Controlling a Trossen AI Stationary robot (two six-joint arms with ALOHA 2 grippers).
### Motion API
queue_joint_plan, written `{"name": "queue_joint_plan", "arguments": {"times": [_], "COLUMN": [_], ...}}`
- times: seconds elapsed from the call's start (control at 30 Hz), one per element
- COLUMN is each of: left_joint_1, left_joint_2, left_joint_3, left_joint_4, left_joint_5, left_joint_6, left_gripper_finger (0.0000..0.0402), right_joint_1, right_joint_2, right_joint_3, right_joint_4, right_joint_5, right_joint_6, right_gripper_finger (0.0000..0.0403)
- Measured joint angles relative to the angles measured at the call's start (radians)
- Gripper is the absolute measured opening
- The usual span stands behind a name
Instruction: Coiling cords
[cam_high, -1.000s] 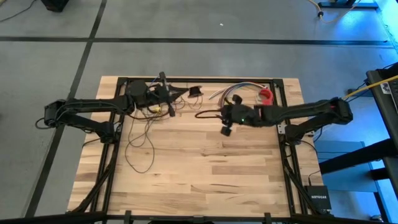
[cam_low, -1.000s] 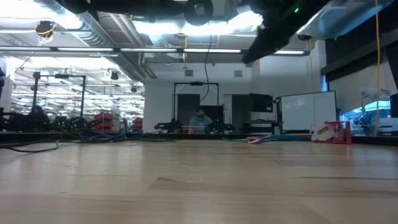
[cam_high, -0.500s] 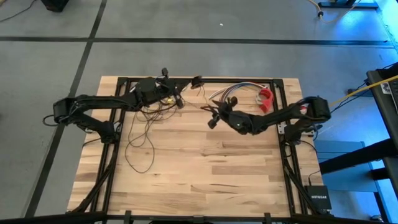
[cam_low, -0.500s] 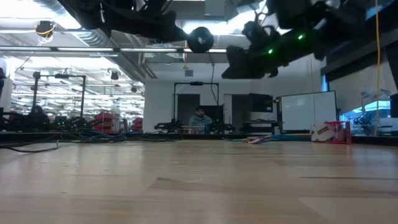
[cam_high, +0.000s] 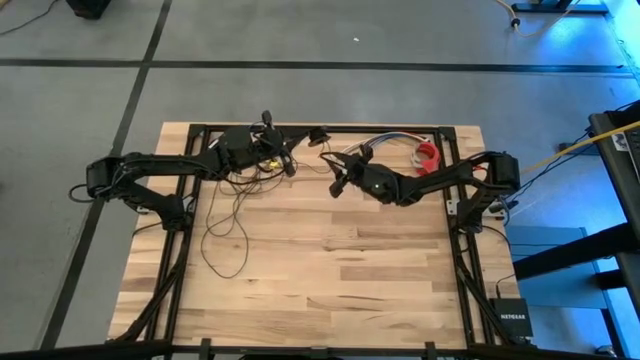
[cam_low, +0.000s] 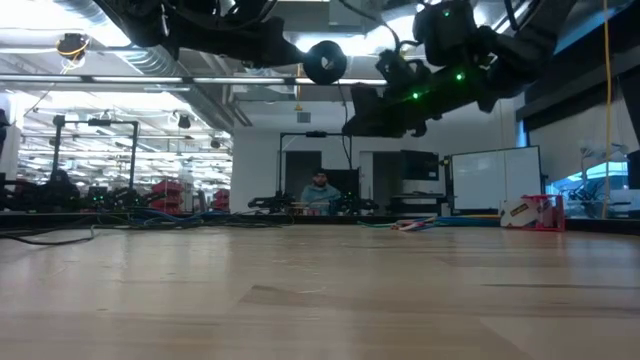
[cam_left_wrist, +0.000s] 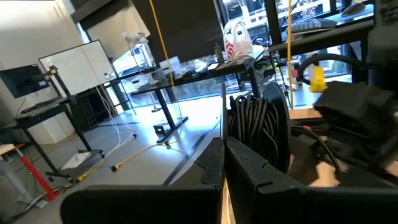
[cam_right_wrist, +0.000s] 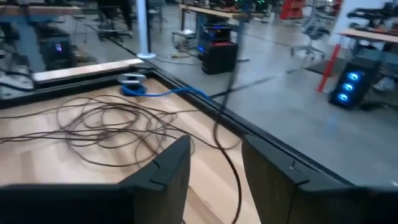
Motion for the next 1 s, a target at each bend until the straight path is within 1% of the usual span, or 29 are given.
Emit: {"name": "queue_joint_plan", "arguments": {"times": [0.2, 0.33, 0.47, 0.57, 0.67, 0.7, 0.87, 1.0], "left_joint_1": [0.0, 0.0, 0.0, 0.0, 0.0, 0.0, 0.0, 0.0], "left_joint_2": [0.0, 0.0, 0.0, 0.0, 0.0, 0.0, 0.0, 0.0], "left_joint_3": [0.0, 0.0, 0.0, 0.0, 0.0, 0.0, 0.0, 0.0], "left_joint_4": [0.005, 0.006, 0.009, 0.007, 0.002, 0.0, -0.002, 0.0], "left_joint_5": [0.0, 0.0, 0.0, 0.0, 0.0, 0.0, 0.0, 0.013], "left_joint_6": [0.003, 0.003, 0.007, 0.01, 0.011, 0.011, 0.008, 0.007], "left_gripper_finger": [0.0001, 0.0001, 0.0001, 0.0001, 0.0001, 0.0001, 0.0001, 0.0001], "right_joint_1": [-0.006, -0.02, -0.025, -0.023, -0.009, -0.001, 0.04, 0.061], "right_joint_2": [0.001, 0.035, 0.076, 0.086, 0.079, 0.079, 0.079, 0.078], "right_joint_3": [0.0, 0.007, 0.039, 0.062, 0.07, 0.07, 0.07, 0.096], "right_joint_4": [0.025, 0.086, 0.084, 0.084, 0.069, 0.063, 0.048, 0.016], "right_joint_5": [-0.009, -0.008, -0.02, -0.005, 0.04, 0.046, 0.069, 0.07], "right_joint_6": [-0.025, -0.027, -0.053, -0.096, -0.116, -0.12, -0.104, -0.108], "right_gripper_finger": [0.0126, 0.0107, 0.0085, 0.006, 0.0017, 0.001, 0.0017, 0.0006]}}
